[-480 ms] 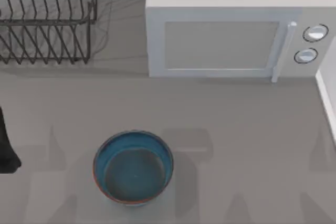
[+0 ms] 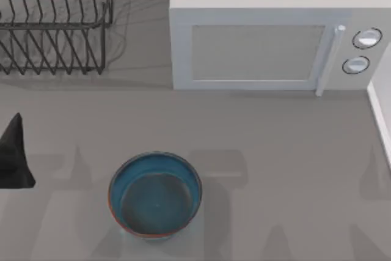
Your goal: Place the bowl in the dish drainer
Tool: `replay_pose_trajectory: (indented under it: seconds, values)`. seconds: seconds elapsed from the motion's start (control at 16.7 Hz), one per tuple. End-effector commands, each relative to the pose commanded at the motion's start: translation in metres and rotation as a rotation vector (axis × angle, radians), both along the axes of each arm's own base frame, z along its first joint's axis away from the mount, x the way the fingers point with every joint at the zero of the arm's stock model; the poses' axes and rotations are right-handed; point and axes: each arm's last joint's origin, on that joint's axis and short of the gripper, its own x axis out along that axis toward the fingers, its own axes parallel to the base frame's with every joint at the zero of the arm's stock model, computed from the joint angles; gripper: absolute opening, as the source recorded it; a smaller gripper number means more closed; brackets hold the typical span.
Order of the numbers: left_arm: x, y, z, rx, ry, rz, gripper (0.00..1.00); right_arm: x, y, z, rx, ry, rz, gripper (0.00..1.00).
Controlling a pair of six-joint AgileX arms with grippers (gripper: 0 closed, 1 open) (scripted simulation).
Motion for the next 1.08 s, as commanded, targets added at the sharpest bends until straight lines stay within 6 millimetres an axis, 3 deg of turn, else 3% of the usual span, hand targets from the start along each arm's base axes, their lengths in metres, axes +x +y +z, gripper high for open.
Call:
replay_pose_trajectory:
  seconds: [0.24,0.48,0.78,1.08]
  values:
    - [0.025,-0.023,0.046,-0.086,0.297,-0.103,1.0,0.0,0.0,0.0,0.0,0.0,0.0,1.0]
    - [0.073,-0.071,0.068,-0.088,0.7,-0.153,1.0,0.0,0.0,0.0,0.0,0.0,0.0,1.0]
    - [0.123,-0.158,0.056,0.025,1.133,-0.114,1.0,0.0,0.0,0.0,0.0,0.0,0.0,1.0]
    - [0.137,-0.233,0.038,0.138,1.339,-0.045,1.0,0.0,0.0,0.0,0.0,0.0,0.0,1.0]
